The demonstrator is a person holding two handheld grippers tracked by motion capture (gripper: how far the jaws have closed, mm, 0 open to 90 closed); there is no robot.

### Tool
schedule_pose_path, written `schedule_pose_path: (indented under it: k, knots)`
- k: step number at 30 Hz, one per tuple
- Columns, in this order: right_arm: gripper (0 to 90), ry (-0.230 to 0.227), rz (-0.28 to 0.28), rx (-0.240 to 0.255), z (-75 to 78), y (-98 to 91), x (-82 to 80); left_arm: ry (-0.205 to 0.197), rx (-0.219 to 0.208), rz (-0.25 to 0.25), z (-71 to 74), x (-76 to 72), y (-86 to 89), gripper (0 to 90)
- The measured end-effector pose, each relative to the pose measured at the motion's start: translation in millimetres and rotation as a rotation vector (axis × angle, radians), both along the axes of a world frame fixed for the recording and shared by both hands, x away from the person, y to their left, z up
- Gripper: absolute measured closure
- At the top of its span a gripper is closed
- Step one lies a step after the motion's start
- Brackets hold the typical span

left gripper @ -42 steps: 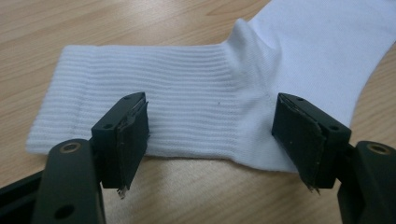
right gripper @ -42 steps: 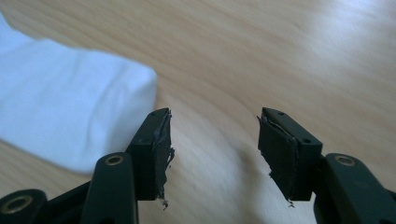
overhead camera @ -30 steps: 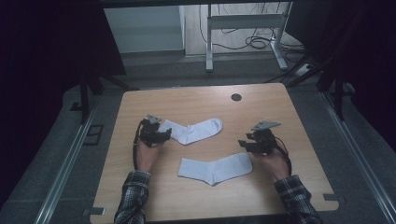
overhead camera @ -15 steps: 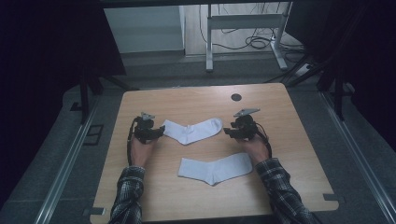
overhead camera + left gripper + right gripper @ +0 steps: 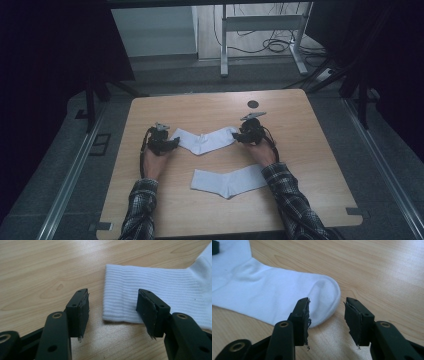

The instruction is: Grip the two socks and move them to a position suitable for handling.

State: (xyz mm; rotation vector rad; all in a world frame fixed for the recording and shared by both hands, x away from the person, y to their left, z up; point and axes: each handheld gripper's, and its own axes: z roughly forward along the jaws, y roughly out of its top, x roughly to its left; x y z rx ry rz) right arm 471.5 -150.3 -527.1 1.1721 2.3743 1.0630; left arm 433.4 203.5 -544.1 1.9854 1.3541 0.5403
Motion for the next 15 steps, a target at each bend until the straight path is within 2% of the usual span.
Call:
schedule_pose_path:
  k: [2,5,9,15]
  knots:
    - [58.1,0.007,-0.008,-0.009,-4.0,1.6,2.4,0.008,-0.008,-0.003,0.1,0.1,0.2,46.7]
    - [64.7,0.024,-0.015,-0.019,-8.6,3.4,3.5,0.021,-0.034,-0.015,0.1,-0.1,0.0,55.6]
    - [82.6,0.036,-0.003,0.000,-8.9,5.6,1.2,0.021,-0.043,-0.024,0.2,-1.6,-2.1,63.6]
    - [85.6,0.040,0.004,-0.021,-6.8,8.8,-3.3,0.026,-0.055,-0.043,0.4,-4.0,-5.5,79.0]
